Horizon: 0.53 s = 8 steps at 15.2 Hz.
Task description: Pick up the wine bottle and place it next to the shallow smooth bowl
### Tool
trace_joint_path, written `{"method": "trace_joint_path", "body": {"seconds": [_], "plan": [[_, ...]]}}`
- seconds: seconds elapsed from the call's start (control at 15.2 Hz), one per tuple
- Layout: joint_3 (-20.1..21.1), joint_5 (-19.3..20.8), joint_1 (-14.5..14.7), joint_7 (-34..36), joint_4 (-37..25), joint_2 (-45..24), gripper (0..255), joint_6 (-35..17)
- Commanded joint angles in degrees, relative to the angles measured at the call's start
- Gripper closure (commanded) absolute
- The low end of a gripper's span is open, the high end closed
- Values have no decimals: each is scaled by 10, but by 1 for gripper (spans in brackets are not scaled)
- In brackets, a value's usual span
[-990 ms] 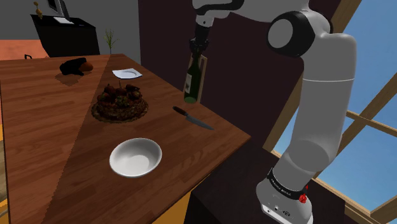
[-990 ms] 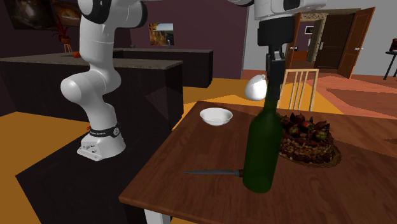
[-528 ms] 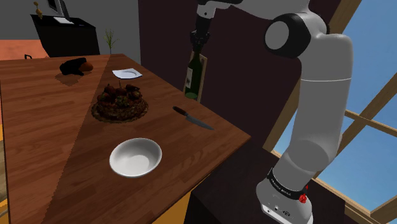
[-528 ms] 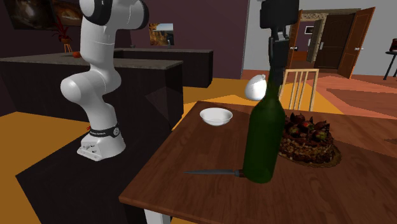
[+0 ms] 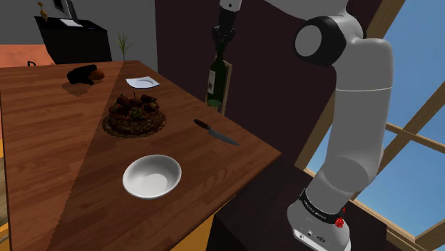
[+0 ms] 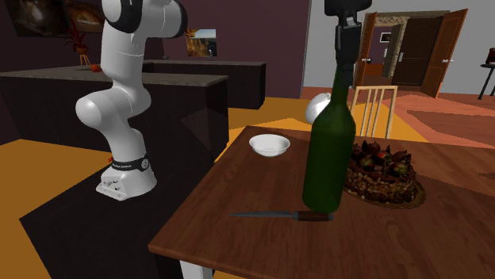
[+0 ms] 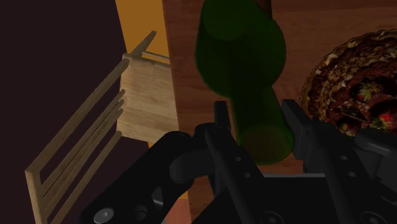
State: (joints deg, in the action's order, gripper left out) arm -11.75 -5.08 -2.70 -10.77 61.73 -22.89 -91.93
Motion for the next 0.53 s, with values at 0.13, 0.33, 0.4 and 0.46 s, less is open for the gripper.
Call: {"method": "trace_joint_path", "body": {"seconds": [0.13, 0.33, 0.4, 0.46], "plan": [[11, 18, 42, 46, 66, 45, 255, -23], [21, 31, 71, 84, 101, 70, 255, -34], [26, 35, 81, 97, 111, 77, 255, -36], [30, 38, 90, 110, 119, 83, 255, -38]]}}
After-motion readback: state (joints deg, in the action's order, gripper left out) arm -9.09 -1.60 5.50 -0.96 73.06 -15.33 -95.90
